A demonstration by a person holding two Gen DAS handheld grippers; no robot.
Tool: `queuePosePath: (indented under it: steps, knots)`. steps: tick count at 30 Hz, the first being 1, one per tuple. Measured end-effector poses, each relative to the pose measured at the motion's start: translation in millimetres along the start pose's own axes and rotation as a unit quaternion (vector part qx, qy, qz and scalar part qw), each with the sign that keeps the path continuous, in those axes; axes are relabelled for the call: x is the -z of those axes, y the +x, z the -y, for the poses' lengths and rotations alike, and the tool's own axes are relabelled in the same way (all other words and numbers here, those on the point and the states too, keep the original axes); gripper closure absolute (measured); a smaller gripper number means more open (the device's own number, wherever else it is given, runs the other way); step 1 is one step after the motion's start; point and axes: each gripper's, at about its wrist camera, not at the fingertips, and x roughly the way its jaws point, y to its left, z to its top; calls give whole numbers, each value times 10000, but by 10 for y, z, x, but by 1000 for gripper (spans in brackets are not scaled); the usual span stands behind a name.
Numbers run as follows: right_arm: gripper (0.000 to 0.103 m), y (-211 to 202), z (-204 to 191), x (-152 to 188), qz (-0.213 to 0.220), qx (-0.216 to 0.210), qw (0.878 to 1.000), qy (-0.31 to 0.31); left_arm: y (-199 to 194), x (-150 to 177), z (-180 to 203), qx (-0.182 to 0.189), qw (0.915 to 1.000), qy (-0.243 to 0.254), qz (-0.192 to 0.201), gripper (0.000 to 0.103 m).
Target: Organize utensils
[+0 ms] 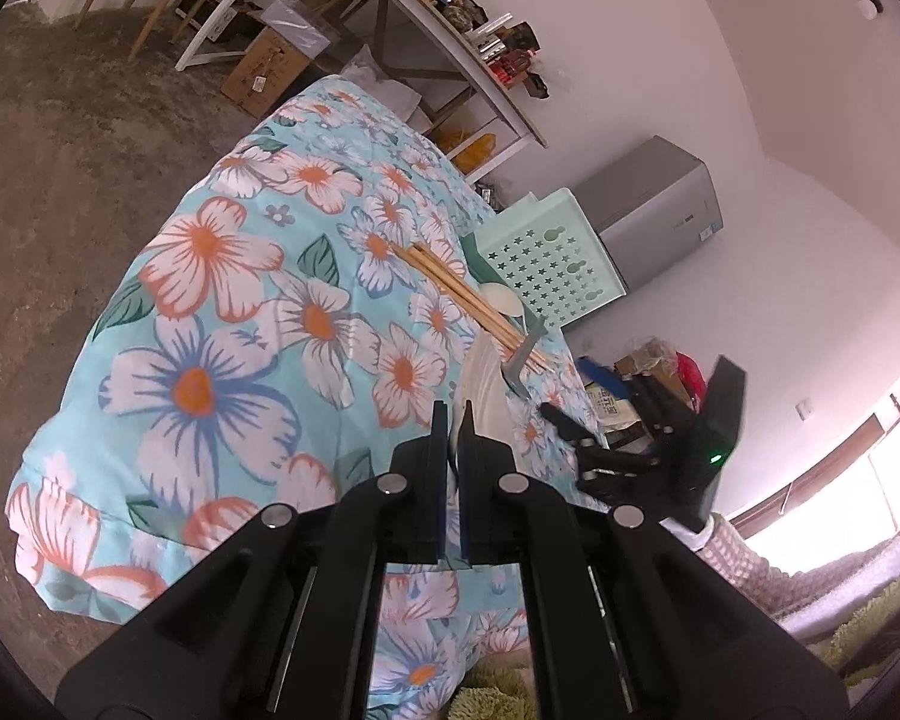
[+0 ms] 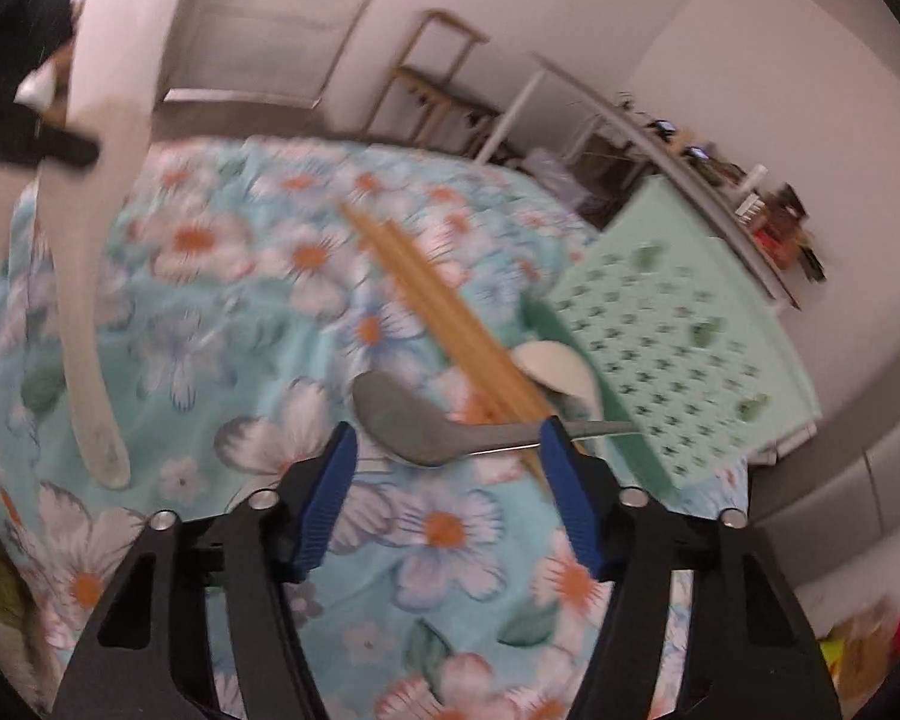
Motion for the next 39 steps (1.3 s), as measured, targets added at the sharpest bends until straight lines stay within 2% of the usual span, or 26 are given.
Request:
queuePosePath:
  steps: [3, 9, 16, 18, 29, 35, 39]
  knots:
    - [57, 140, -79, 15, -185, 62, 9995, -243, 23, -6, -22, 17, 10000, -47, -6, 101]
    - [67, 287, -175, -30, -322, 235, 9975, -582, 63, -33, -30, 5, 10000, -41, 1, 101]
    - [91, 415, -230, -74, -353, 225, 9968, -686, 104, -22, -96, -35, 9999, -141, -16, 101]
    - [92, 435, -229, -92, -340, 253, 9969, -667, 120, -28, -111, -65, 9998, -176, -33, 101]
    - [96, 151, 187, -242, 21, -92, 9988, 480, 36, -81, 85, -241, 9995, 8, 219, 101]
    - [98, -180, 563, -225, 374, -252, 9895, 1372, -72, -176, 369, -335, 9976, 311, 513, 101]
    - [99, -422, 819, -130, 662, -356, 9777, 1961, -104, -257, 603, -351, 9958, 519, 665, 101]
